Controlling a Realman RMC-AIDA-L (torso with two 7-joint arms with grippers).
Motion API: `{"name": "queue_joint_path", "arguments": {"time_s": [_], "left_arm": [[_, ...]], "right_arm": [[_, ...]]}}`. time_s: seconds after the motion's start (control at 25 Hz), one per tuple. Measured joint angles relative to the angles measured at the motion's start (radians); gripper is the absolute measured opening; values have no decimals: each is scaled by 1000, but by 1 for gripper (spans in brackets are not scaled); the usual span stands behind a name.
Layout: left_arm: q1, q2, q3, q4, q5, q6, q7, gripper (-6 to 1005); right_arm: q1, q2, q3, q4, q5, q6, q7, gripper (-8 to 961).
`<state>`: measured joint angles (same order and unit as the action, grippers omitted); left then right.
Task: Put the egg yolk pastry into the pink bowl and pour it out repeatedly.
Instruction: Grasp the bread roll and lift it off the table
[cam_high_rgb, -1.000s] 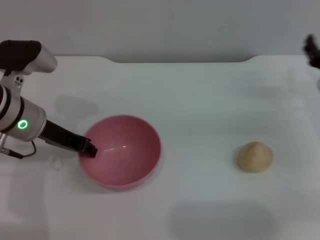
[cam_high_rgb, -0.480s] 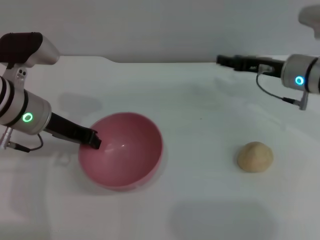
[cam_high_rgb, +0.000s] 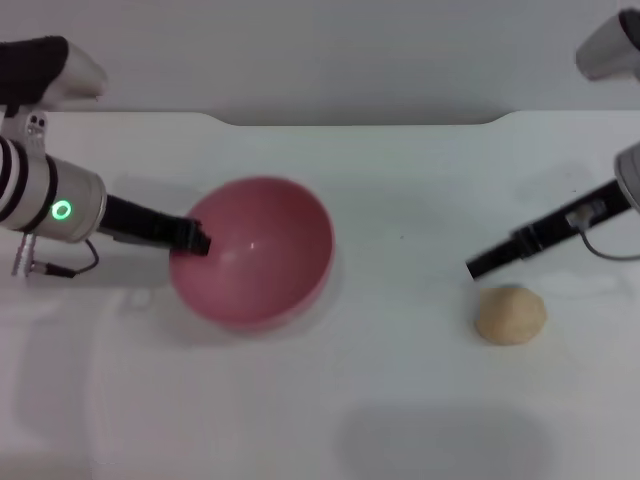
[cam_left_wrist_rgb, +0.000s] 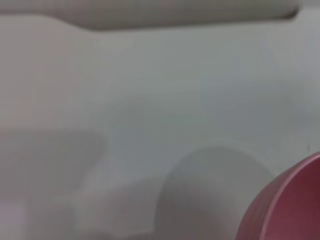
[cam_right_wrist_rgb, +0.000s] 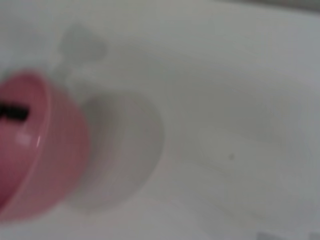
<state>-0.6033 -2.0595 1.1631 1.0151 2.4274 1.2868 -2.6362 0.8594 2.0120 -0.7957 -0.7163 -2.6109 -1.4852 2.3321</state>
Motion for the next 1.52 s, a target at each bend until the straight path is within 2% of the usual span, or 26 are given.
{"name": "queue_joint_path", "arguments": {"time_s": [0.32,0.6,0.84,1.04,1.24,1.52], "left_arm": [[26,1,4,-1,-46,-140,4,-2],[39,0,5,-11,-74,-210,6,-2],[52,0,6,-11,-94,-253,4,-1],[56,-1,6,-11,-101,-272,7,-2],[56,-1,17,-11,-101,-273,7,-2],[39,4,74,-8,-90,-249,4,-1]], "right_arm": [[-6,0,2,-16,-145,-78,-3,559],[-6,8,-11,-19,-151,-71,-1,558],[-15,21,-62,-20,-154,-46,-2,559],[-23,33,-101,-15,-154,-8,-7,467],[-41,41,-134,-23,-153,26,-22,253],[-45,36,-38,-71,-113,7,-91,147]]}}
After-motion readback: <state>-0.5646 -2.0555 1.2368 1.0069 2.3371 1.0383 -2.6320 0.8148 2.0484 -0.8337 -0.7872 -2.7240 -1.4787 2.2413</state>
